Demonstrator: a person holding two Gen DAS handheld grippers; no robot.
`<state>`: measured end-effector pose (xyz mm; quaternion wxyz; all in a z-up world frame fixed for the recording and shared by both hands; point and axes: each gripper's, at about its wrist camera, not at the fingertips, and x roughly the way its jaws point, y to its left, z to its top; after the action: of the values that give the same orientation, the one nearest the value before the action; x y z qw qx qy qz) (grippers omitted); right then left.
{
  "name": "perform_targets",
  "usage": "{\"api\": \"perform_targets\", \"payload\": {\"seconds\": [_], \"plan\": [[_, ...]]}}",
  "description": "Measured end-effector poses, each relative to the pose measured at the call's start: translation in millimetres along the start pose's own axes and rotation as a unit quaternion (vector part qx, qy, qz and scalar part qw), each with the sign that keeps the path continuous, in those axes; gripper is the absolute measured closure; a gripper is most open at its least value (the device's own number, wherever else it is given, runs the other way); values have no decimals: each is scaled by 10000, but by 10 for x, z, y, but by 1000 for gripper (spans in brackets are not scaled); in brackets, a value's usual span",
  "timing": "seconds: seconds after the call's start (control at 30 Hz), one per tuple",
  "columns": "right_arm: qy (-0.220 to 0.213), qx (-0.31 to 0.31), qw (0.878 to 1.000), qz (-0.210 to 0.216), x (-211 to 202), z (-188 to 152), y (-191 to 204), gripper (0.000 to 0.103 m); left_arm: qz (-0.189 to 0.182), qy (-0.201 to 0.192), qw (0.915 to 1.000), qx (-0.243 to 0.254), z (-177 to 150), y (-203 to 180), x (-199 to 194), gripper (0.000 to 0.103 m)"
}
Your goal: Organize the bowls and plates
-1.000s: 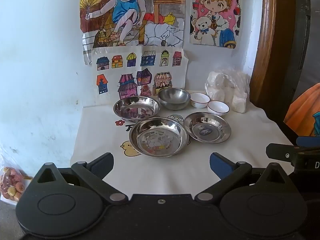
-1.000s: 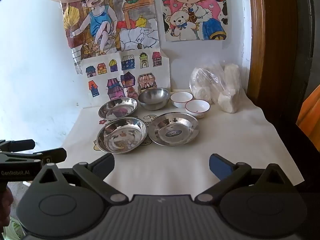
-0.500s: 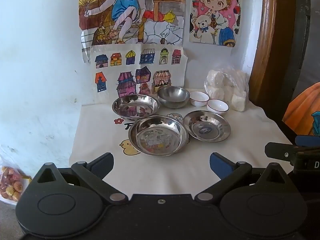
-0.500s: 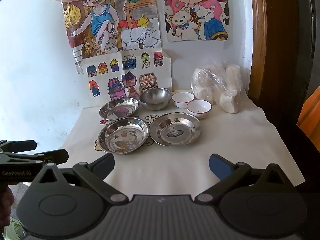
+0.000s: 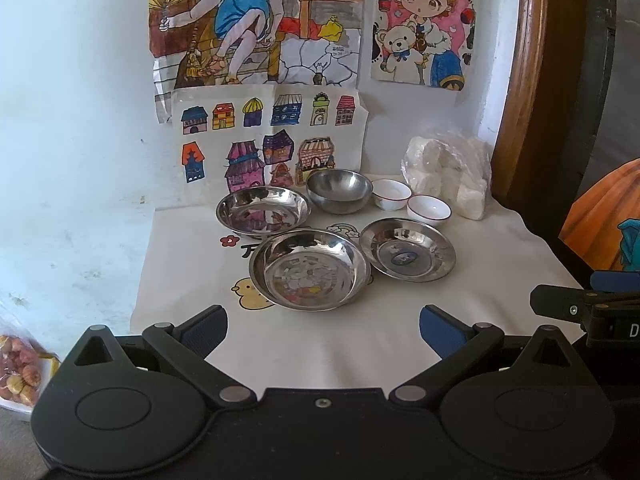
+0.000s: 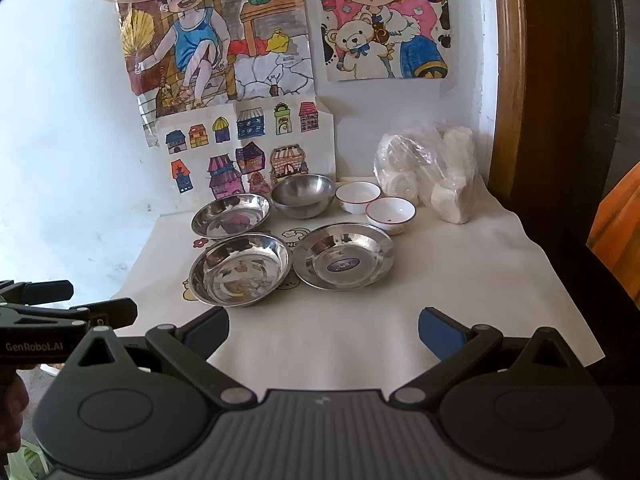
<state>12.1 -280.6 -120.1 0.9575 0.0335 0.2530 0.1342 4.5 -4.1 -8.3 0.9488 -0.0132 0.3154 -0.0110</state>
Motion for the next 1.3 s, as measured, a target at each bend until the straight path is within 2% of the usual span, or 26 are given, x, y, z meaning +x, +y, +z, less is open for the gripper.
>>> {"api": "perform_targets", "payload": {"seconds": [1.3], "plan": [[-4,65,10000,-27,-55,-16,-62,0,-53,34,10000,72,-28,-30,-3,1]]}}
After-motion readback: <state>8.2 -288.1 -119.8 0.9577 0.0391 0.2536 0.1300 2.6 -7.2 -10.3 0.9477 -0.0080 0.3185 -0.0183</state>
